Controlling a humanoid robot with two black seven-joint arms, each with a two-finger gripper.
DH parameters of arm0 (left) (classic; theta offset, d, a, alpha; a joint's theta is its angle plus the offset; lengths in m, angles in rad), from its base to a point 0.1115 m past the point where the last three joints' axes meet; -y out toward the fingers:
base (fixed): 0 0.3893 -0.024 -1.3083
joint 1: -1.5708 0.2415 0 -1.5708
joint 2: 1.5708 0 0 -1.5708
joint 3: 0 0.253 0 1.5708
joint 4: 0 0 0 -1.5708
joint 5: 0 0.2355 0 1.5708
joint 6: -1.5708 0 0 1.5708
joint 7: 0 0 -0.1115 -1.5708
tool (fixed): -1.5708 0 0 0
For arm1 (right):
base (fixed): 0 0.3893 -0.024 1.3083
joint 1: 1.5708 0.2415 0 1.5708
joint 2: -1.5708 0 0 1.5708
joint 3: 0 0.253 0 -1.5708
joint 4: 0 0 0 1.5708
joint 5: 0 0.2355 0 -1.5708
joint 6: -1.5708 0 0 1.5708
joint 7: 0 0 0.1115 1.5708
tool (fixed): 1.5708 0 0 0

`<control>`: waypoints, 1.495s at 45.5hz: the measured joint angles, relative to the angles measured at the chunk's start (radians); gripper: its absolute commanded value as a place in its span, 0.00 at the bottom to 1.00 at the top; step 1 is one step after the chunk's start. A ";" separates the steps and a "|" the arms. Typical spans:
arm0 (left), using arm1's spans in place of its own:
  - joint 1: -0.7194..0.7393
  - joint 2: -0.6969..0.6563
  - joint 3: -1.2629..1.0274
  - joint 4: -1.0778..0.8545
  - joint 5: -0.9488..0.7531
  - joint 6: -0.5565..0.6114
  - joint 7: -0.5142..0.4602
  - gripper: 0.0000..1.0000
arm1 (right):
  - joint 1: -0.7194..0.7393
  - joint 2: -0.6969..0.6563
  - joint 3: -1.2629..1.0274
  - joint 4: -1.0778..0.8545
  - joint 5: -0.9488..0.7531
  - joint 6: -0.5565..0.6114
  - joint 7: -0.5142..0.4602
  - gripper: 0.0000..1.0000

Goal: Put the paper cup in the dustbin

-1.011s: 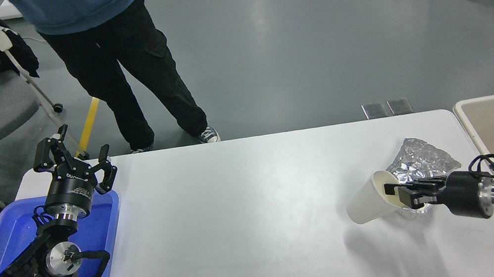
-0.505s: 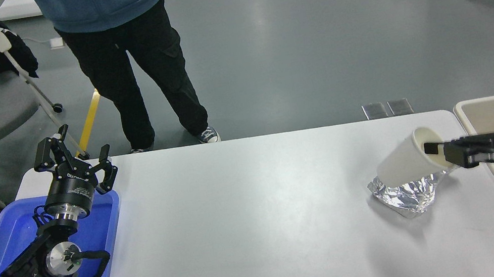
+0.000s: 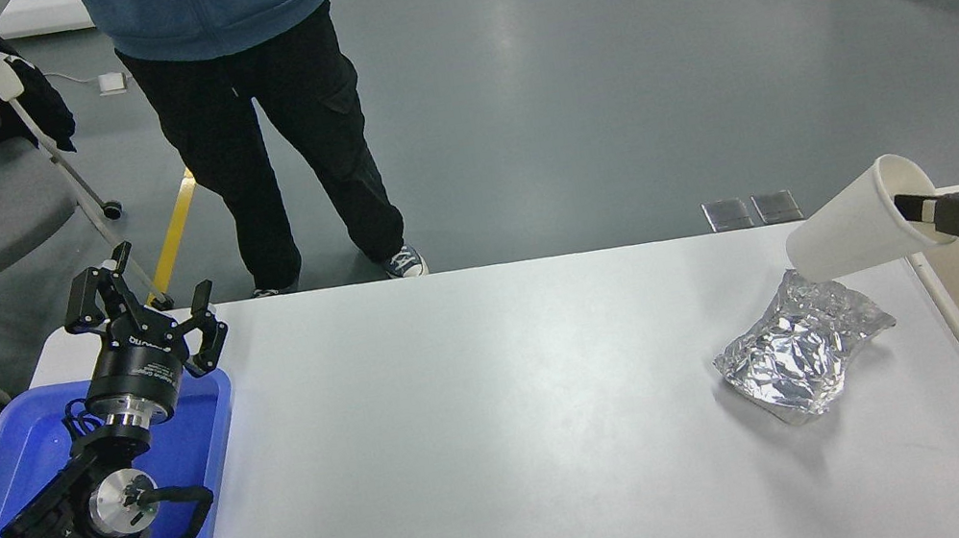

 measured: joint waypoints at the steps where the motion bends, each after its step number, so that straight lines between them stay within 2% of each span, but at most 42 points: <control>1: 0.000 0.000 0.000 0.000 0.000 0.000 0.000 1.00 | 0.000 0.002 0.000 -0.021 0.031 0.001 0.000 0.00; 12: 0.000 0.000 0.000 0.000 0.000 0.000 0.000 1.00 | -0.029 0.051 -0.013 -0.235 0.337 0.006 -0.008 0.00; 19: 0.000 0.000 0.000 0.000 0.000 0.000 0.000 1.00 | -0.074 0.110 -0.016 -0.392 0.576 0.020 -0.056 0.00; 28: 0.000 0.000 0.000 0.000 0.000 0.000 0.000 1.00 | -0.140 0.213 -0.015 -0.577 0.870 0.036 -0.170 0.00; 38: 0.000 0.001 0.000 0.000 0.000 0.000 0.000 1.00 | -0.193 0.376 -0.004 -0.787 1.142 0.031 -0.348 0.00; 51: 0.000 0.001 0.000 0.001 0.000 0.000 0.000 1.00 | -0.236 0.573 0.086 -1.017 1.308 -0.001 -0.538 0.00; 68: 0.000 0.001 0.000 0.001 0.000 0.001 0.000 1.00 | -0.263 0.726 0.201 -1.141 1.356 -0.146 -0.624 0.00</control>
